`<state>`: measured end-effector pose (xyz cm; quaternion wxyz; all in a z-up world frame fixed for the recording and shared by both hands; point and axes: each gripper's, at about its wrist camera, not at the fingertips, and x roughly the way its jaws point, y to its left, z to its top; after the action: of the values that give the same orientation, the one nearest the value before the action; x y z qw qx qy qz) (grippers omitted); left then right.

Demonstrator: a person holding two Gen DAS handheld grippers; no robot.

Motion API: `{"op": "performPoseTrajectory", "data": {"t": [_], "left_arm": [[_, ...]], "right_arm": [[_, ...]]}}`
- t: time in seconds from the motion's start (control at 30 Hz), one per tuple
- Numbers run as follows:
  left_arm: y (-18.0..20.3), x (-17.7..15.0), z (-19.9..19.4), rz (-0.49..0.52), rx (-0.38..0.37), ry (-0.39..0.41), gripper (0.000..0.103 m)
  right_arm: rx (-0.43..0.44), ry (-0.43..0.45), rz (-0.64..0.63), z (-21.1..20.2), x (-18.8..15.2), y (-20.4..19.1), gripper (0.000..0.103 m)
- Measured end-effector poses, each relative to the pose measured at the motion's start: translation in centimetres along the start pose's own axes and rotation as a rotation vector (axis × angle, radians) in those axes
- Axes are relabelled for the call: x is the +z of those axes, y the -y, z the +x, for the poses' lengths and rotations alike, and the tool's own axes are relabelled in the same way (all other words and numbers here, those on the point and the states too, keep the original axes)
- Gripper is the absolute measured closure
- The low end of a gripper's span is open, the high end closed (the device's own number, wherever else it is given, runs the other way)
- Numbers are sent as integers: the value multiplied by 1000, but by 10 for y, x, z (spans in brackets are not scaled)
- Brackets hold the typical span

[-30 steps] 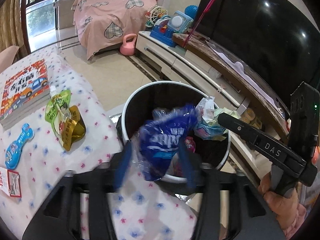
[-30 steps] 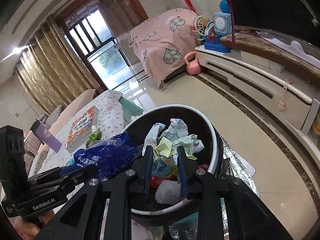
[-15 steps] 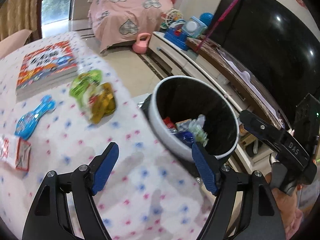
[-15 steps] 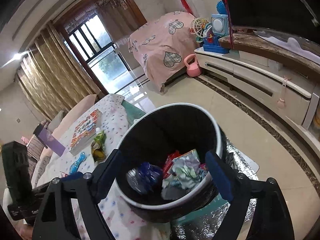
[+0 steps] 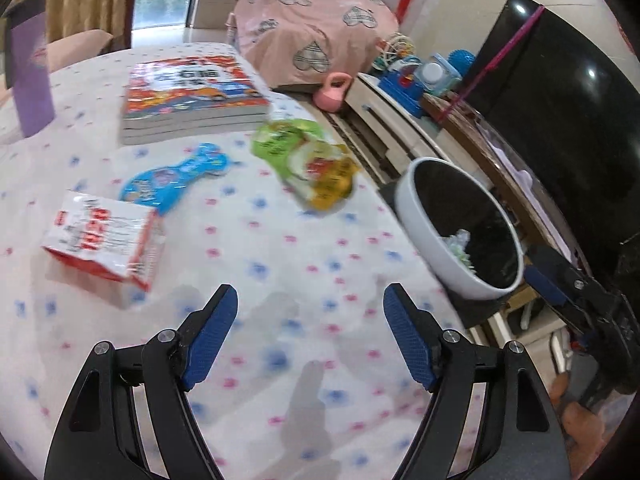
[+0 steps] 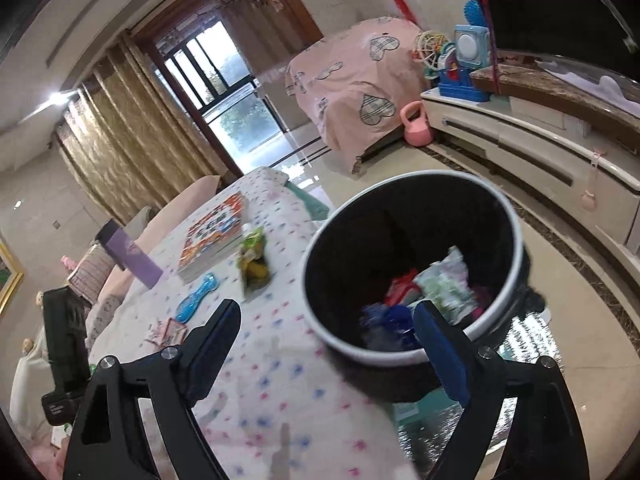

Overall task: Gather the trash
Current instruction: 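Grasp the white-and-red milk carton with the left tool while the right grasps the blue lollipop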

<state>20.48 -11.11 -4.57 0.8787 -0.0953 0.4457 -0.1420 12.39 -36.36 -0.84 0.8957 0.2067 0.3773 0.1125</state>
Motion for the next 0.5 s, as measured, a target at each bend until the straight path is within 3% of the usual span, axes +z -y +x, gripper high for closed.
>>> {"op": "performPoseTrajectory", "data": {"t": [0.5], "left_arm": [[-120,-11,-18,-203,142,21,26]], "right_arm": [[100,-94,-113,42,-25,-81,13]]}}
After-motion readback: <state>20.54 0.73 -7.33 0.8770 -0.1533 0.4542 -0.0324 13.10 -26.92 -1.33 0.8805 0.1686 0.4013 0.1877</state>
